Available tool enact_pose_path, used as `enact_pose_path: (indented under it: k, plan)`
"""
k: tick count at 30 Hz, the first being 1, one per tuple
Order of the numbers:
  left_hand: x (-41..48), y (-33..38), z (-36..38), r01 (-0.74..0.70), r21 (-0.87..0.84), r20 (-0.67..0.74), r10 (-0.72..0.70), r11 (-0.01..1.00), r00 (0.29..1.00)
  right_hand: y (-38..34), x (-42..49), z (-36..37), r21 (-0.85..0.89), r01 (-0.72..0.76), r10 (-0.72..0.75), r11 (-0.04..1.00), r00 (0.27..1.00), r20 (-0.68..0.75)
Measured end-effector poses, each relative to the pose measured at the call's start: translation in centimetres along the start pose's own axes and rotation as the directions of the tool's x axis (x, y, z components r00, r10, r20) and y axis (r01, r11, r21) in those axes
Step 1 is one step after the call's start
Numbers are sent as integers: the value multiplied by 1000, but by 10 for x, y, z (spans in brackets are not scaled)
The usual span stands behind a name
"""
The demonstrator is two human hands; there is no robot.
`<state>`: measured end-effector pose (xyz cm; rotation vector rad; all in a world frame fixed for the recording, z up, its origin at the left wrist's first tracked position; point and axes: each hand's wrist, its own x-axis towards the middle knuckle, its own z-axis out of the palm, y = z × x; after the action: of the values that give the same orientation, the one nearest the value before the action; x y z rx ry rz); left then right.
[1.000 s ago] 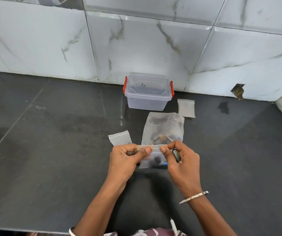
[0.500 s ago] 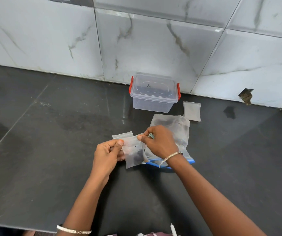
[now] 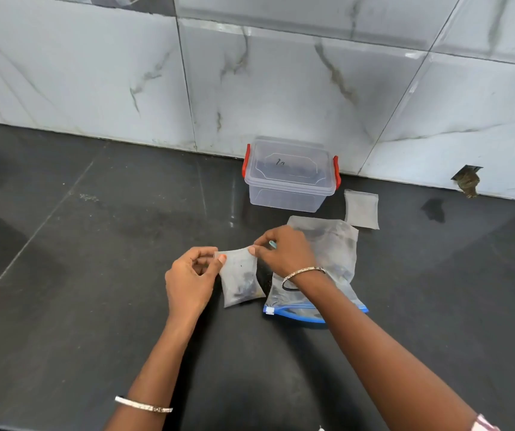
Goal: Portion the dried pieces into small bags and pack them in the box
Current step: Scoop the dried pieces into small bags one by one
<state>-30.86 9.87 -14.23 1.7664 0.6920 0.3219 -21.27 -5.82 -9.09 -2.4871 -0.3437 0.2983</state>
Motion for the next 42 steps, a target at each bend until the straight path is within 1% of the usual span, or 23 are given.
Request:
enact_pose_path:
  k: [2, 4, 5, 7, 9, 11, 12, 13, 15, 17, 19, 22, 25, 27, 29, 31, 34, 36, 37, 40, 42]
  plan:
    - [-3, 5, 3, -69, 69, -52, 73, 995, 996, 4, -4, -9, 43, 7, -3, 999, 996, -89]
    - [-6, 14, 8, -209, 174, -86, 226, 962, 970, 12, -6, -24, 123, -5, 31, 992, 977, -210]
    - [-6, 20, 13, -282, 194, -82, 302, 940, 950, 17, -6, -35, 161, -14, 58, 987, 961, -270]
    - [-6, 31, 25, -386, 188, -23, 397, 903, 918, 29, -6, -57, 223, -46, 128, 974, 919, -373]
    - [-3, 43, 41, -464, 166, 65, 460, 870, 885, 47, -4, -78, 277, -88, 218, 957, 846, -487]
    - [1, 56, 61, -529, 150, 152, 509, 835, 847, 68, -3, -95, 332, -140, 326, 933, 722, -610]
    - [4, 60, 71, -555, 142, 194, 526, 820, 828, 79, -3, -100, 362, -177, 383, 915, 658, -648]
    - [6, 65, 84, -579, 125, 238, 542, 806, 806, 90, -2, -105, 392, -214, 437, 895, 598, -672]
    - [10, 73, 110, -620, 89, 323, 566, 780, 758, 111, -1, -109, 436, -279, 516, 856, 526, -677]
    - [11, 82, 132, -642, 63, 411, 566, 764, 715, 127, 2, -109, 452, -349, 571, 821, 515, -640]
    - [9, 95, 156, -628, 62, 515, 514, 776, 686, 142, 8, -107, 453, -398, 603, 798, 531, -596]
    - [12, 108, 189, -627, 154, 633, 411, 763, 656, 157, 22, -103, 467, -430, 633, 773, 572, -521]
    - [19, 113, 213, -666, 279, 722, 306, 692, 621, 165, 37, -101, 484, -445, 653, 753, 599, -464]
    - [21, 115, 221, -684, 374, 755, 222, 627, 617, 166, 45, -100, 488, -460, 662, 742, 620, -422]
    - [21, 119, 227, -710, 430, 766, 190, 558, 614, 168, 50, -100, 470, -495, 676, 730, 625, -391]
    - [23, 121, 232, -727, 456, 771, 179, 513, 611, 169, 53, -100, 477, -515, 696, 712, 609, -380]
    - [25, 119, 236, -732, 477, 787, 135, 486, 602, 171, 55, -100, 553, -514, 741, 655, 579, -339]
    - [26, 117, 238, -728, 483, 788, 122, 486, 604, 175, 55, -99, 586, -503, 752, 636, 573, -324]
    - [27, 117, 238, -720, 479, 787, 118, 502, 606, 177, 55, -99, 598, -491, 752, 634, 572, -328]
    - [30, 117, 235, -705, 421, 790, 151, 571, 594, 180, 49, -102, 637, -436, 748, 635, 555, -365]
    - [29, 119, 230, -680, 352, 782, 198, 643, 591, 178, 41, -106, 678, -378, 742, 631, 549, -385]
